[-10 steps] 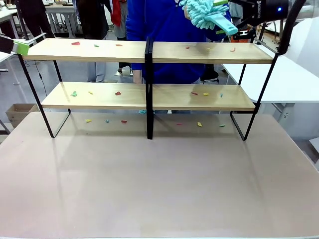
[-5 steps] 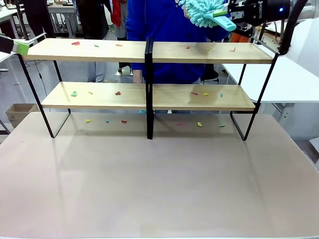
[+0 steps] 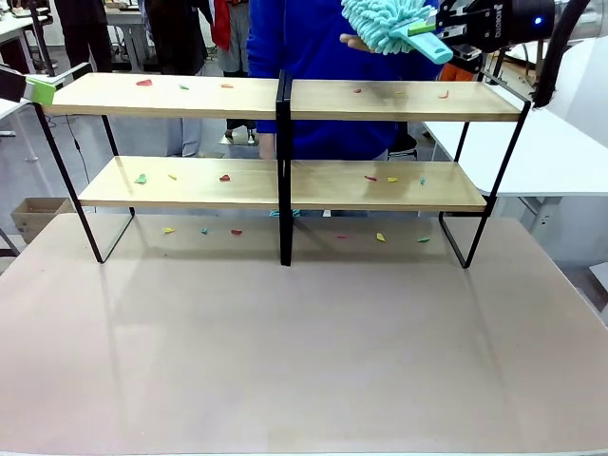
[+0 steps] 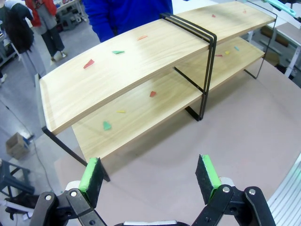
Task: Clean the shelves.
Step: Pick up the Duster when the human hands it over.
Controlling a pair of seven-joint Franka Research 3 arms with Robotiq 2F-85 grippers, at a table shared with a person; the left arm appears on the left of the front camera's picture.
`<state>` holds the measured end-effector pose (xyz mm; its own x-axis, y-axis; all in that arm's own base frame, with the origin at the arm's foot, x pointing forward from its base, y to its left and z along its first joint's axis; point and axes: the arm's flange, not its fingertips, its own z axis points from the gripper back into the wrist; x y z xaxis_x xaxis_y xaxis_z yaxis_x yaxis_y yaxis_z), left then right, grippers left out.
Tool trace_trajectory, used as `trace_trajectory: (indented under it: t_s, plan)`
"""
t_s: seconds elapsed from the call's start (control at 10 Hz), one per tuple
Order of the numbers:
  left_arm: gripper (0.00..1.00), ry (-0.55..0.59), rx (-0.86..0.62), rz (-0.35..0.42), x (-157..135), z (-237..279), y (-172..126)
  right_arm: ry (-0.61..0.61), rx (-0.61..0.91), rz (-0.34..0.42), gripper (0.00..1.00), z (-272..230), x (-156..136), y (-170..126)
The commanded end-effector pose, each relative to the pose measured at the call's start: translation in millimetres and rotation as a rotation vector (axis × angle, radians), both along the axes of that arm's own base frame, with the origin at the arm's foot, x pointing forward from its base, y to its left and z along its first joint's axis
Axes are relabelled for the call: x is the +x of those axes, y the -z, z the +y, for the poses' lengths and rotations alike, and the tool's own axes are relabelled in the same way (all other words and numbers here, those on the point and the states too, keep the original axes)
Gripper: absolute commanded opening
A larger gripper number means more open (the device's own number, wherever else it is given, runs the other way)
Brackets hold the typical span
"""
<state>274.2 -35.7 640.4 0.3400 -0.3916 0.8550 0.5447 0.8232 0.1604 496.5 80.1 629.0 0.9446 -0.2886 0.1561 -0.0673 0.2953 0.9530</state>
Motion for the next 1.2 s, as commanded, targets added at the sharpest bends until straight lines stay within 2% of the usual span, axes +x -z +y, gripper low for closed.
trace_trajectory:
  t_s: [0.0, 0.1, 0.2, 0.3, 0.4, 0.5, 0.6, 0.9, 1.1]
  plan:
    - [1.00, -0.001, 0.003, 0.000, 0, 0, 0, -0.035, 0.009, -0.069, 0.00, -4, -13, -12]
    - [1.00, -0.001, 0.003, 0.000, 0, 0, 0, -0.068, 0.007, -0.089, 0.00, -11, -30, -28]
    - [1.00, -0.001, 0.003, 0.000, 0, 0, 0, -0.178, 0.055, -0.067, 0.00, -21, -59, -51]
    - [1.00, -0.001, 0.003, 0.000, 0, 0, 0, -0.205, 0.010, -0.009, 0.00, -30, -101, -73]
    - [1.00, -0.001, 0.003, 0.000, 0, 0, 0, -0.283, -0.014, 0.027, 0.00, -37, -152, -91]
    - [1.00, -0.001, 0.003, 0.000, 0, 0, 0, -0.415, -0.028, 0.070, 0.00, -42, -204, -98]
    - [1.00, -0.001, 0.003, 0.000, 0, 0, 0, -0.391, -0.090, 0.102, 0.00, -44, -237, -91]
    - [1.00, -0.001, 0.003, 0.000, 0, 0, 0, -0.403, -0.199, 0.197, 0.00, -37, -312, -42]
    - [1.00, -0.001, 0.003, 0.000, 0, 0, 0, -0.384, -0.212, 0.236, 0.00, -43, -343, -19]
